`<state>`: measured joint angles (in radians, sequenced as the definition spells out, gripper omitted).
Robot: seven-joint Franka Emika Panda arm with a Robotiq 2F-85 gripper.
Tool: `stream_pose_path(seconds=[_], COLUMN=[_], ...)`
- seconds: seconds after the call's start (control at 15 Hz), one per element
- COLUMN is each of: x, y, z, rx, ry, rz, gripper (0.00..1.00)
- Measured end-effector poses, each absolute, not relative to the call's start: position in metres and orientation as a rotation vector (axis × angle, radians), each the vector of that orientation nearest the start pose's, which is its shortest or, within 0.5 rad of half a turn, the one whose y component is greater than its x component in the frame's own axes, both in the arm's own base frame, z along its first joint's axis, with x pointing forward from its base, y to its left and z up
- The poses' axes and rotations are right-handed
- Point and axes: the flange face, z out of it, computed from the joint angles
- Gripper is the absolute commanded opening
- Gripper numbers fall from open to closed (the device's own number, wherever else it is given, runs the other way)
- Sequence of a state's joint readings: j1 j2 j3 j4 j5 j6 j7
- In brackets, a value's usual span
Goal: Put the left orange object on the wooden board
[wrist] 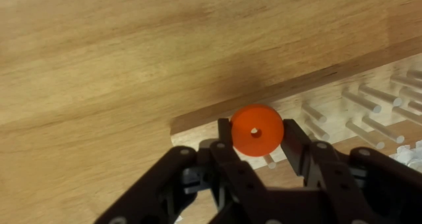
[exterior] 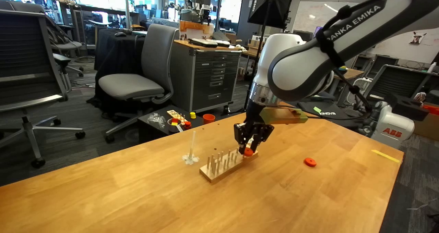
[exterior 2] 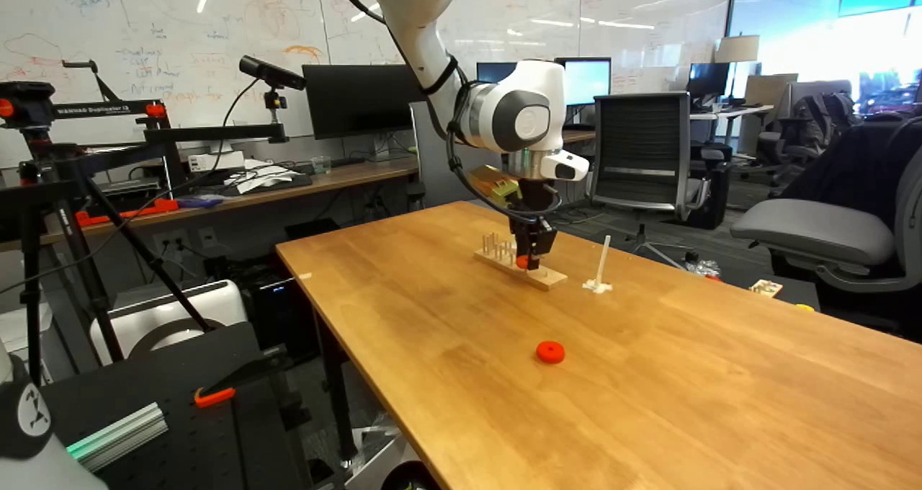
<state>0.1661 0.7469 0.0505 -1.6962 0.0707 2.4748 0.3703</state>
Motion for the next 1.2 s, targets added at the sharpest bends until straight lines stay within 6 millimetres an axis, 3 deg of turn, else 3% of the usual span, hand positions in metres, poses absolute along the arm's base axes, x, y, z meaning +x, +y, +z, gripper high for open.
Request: stream_pose_path(seconds=[1.2], x=[0.674], y=[0.150], z=[0.166], rx=[-3.032], ry=[0.330], rz=[-0.007], gripper=[0.18])
